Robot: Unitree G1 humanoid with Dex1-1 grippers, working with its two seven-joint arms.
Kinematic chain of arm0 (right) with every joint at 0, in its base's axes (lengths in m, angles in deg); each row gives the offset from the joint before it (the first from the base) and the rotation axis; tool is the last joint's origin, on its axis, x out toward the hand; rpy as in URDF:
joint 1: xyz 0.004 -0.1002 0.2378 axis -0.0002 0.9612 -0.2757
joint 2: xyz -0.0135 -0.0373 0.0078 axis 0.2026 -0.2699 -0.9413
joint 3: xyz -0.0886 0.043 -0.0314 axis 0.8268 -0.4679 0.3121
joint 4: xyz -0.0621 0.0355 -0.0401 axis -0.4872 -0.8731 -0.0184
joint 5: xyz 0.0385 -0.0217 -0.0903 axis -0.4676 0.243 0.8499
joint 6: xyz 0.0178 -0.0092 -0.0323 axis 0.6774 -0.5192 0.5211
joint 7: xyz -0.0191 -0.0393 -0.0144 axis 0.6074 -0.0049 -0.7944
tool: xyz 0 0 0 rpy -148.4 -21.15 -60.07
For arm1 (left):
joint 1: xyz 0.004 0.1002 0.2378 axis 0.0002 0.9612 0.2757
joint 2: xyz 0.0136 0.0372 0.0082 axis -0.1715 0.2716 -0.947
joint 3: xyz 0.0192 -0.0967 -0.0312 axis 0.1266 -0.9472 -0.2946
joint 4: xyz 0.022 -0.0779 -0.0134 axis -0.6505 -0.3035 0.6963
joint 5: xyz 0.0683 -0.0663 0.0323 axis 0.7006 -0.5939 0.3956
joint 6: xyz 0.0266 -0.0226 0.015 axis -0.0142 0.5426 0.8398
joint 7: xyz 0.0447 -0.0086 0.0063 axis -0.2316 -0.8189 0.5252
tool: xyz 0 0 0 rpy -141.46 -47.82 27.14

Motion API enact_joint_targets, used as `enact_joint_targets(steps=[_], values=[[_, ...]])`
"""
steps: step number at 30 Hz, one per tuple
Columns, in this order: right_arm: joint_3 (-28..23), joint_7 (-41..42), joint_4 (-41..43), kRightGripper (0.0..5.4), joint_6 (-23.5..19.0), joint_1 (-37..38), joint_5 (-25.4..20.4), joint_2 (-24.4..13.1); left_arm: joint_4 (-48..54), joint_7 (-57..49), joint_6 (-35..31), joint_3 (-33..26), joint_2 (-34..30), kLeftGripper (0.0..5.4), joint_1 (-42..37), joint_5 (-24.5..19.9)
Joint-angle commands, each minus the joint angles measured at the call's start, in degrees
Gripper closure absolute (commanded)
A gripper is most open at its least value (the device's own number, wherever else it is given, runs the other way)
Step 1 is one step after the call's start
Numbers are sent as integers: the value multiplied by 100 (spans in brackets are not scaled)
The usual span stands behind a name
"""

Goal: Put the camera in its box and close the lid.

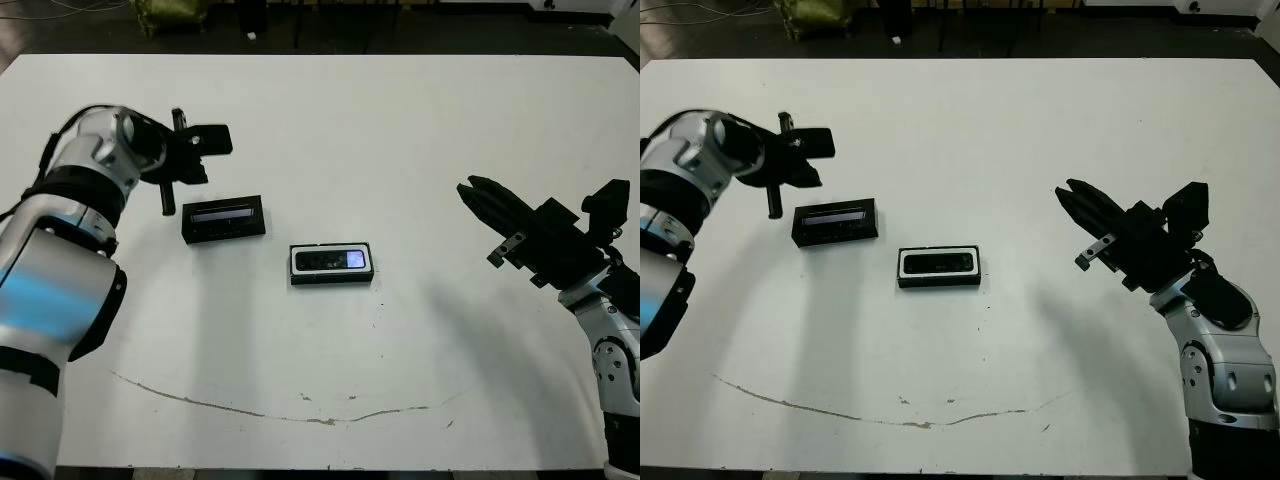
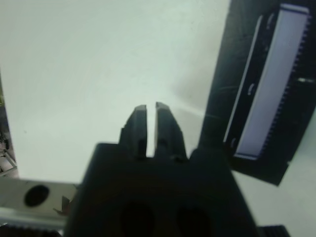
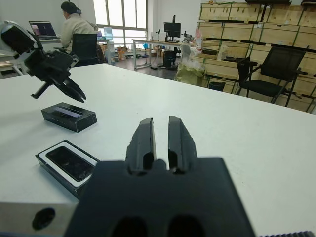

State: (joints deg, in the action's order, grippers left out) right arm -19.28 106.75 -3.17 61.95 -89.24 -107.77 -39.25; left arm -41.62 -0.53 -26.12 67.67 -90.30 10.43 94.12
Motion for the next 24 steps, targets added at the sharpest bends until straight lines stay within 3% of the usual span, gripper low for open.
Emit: enact_joint_targets(steps=[1,24], values=[[6,2,-61,538,100,137,73,-103,-122,2,-42,106,84,540,162,172],[108,140,-318,538,503,179,113,-116,-203,-10,-341,409,202,540,296,629]])
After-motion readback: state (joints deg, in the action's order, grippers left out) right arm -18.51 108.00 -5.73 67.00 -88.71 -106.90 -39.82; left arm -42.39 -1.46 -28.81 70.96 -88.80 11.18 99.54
